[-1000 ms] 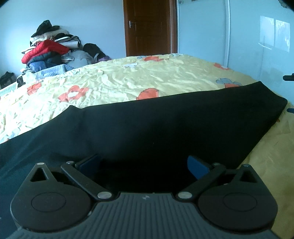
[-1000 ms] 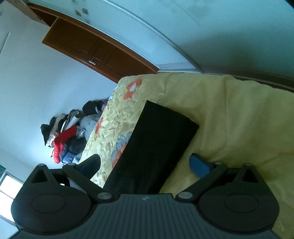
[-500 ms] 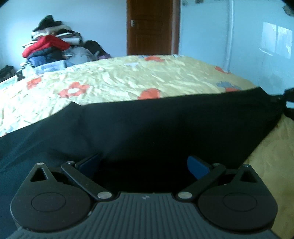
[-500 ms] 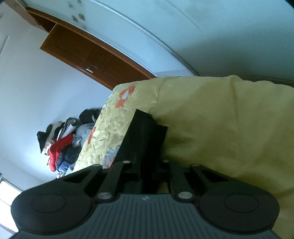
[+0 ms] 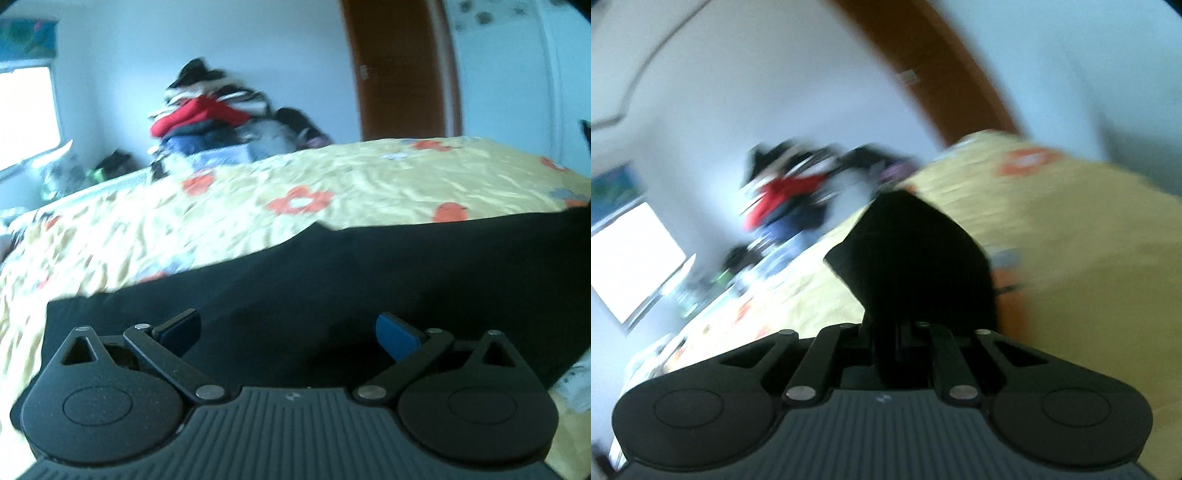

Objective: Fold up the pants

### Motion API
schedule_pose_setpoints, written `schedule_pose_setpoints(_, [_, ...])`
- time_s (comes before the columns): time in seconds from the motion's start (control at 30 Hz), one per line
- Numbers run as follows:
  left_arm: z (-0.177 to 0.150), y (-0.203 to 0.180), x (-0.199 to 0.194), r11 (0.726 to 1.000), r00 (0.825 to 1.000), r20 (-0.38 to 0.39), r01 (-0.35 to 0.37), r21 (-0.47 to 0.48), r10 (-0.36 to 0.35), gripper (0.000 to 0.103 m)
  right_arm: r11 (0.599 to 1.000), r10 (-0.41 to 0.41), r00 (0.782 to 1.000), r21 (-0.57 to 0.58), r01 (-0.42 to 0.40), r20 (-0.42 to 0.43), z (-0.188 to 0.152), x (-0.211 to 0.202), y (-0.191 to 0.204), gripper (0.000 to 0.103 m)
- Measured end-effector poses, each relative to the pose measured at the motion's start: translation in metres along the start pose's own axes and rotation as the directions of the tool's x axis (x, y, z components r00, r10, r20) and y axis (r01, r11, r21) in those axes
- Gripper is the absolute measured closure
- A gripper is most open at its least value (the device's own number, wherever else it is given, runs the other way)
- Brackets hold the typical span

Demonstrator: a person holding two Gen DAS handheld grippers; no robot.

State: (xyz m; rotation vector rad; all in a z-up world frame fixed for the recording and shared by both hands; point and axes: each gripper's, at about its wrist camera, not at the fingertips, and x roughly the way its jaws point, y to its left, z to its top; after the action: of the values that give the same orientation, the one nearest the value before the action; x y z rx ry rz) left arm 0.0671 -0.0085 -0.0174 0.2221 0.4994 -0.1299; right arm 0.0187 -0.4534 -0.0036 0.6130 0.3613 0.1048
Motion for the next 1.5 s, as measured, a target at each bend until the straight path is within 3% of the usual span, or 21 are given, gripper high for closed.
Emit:
schedule_pose_setpoints(0.13, [-0.005,0.017,0.002,0.996,0.999,-0.038,0.007,-0.089,-0.01,0.0,0.978,0.169,0.974,-0.1,-0.185,-0.15,-0.022,0.037,0.064,0.094])
schedule_pose_setpoints(0.23, [-0.006,0.021,0.003,0.994,0.999,-0.047,0.011,-0.11,-0.016,0.0,0.946,0.257,0.927,-0.127,-0.299,-0.271,-0.052,0.07,0.104,0.094])
schedule_pose_setpoints(0.33, [-0.006,0.023,0.006,0.993,0.997,-0.068,0.013,-0.117,-0.021,0.0,0.928,0.269,0.894,-0.151,-0.34,-0.358,-0.081,0.098,0.133,0.094])
schedule_pose_setpoints(0.43, [-0.007,0.024,0.009,0.991,0.995,-0.089,0.024,-0.131,-0.036,0.0,0.912,0.226,0.865,-0.214,-0.349,-0.449,-0.105,0.116,0.155,0.089])
schedule_pose_setpoints(0.5, [-0.008,0.025,0.011,0.989,0.994,-0.099,0.032,-0.144,-0.046,0.0,0.897,0.135,0.872,-0.315,-0.309,-0.471,-0.121,0.121,0.167,0.079])
schedule_pose_setpoints(0.57, [-0.009,0.025,0.011,0.988,0.994,-0.101,0.035,-0.152,-0.051,0.0,0.881,0.136,0.875,-0.347,-0.321,-0.464,-0.13,0.11,0.172,0.065])
schedule_pose_setpoints(0.6, [-0.009,0.026,0.011,0.987,0.993,-0.102,0.036,-0.154,-0.052,0.0,0.877,0.156,0.866,-0.336,-0.343,-0.475,-0.13,0.105,0.17,0.044])
schedule_pose_setpoints(0.63, [-0.009,0.026,0.011,0.987,0.993,-0.103,0.037,-0.155,-0.053,0.0,0.874,0.189,0.854,-0.314,-0.372,-0.486,-0.129,0.101,0.17,0.032])
schedule_pose_setpoints(0.7, [-0.009,0.027,0.012,0.987,0.993,-0.103,0.037,-0.158,-0.054,0.0,0.86,0.268,0.839,-0.274,-0.43,-0.474,-0.124,0.084,0.166,0.032])
schedule_pose_setpoints(0.73, [-0.009,0.027,0.012,0.987,0.993,-0.104,0.037,-0.158,-0.054,0.0,0.857,0.297,0.838,-0.26,-0.445,-0.458,-0.117,0.078,0.164,0.032])
schedule_pose_setpoints(0.83, [-0.009,0.027,0.012,0.986,0.993,-0.106,0.036,-0.161,-0.053,0.0,0.876,0.316,0.864,-0.229,-0.425,-0.393,-0.099,0.072,0.156,0.032])
schedule_pose_setpoints(0.93, [-0.008,0.027,0.012,0.986,0.993,-0.106,0.036,-0.161,-0.054,0.0,0.917,0.249,0.881,-0.194,-0.348,-0.403,-0.1,0.081,0.144,0.032])
schedule_pose_setpoints(1.03, [-0.008,0.027,0.012,0.986,0.993,-0.107,0.037,-0.161,-0.054,0.0,0.924,0.169,0.877,-0.237,-0.3,-0.449,-0.119,0.099,0.142,0.029])
schedule_pose_setpoints(1.07, [-0.008,0.027,0.012,0.986,0.993,-0.107,0.037,-0.161,-0.055,0.0,0.91,0.172,0.887,-0.275,-0.31,-0.429,-0.125,0.099,0.146,0.026])
schedule_pose_setpoints(1.2, [-0.008,0.027,0.012,0.986,0.992,-0.109,0.039,-0.163,-0.057,0.0,0.881,0.166,0.885,-0.338,-0.331,-0.434,-0.134,0.098,0.158,0.008])
schedule_pose_setpoints(1.3, [-0.009,0.027,0.011,0.986,0.992,-0.108,0.043,-0.16,-0.06,0.0,0.839,0.134,0.903,-0.438,-0.322,-0.408,-0.147,0.092,0.166,0.004])
schedule_pose_setpoints(1.5, [-0.012,0.034,-0.014,0.991,0.995,-0.079,0.056,-0.123,-0.066,0.0,0.718,-0.027,0.927,-0.653,-0.243,-0.375,-0.174,0.089,0.195,0.0])
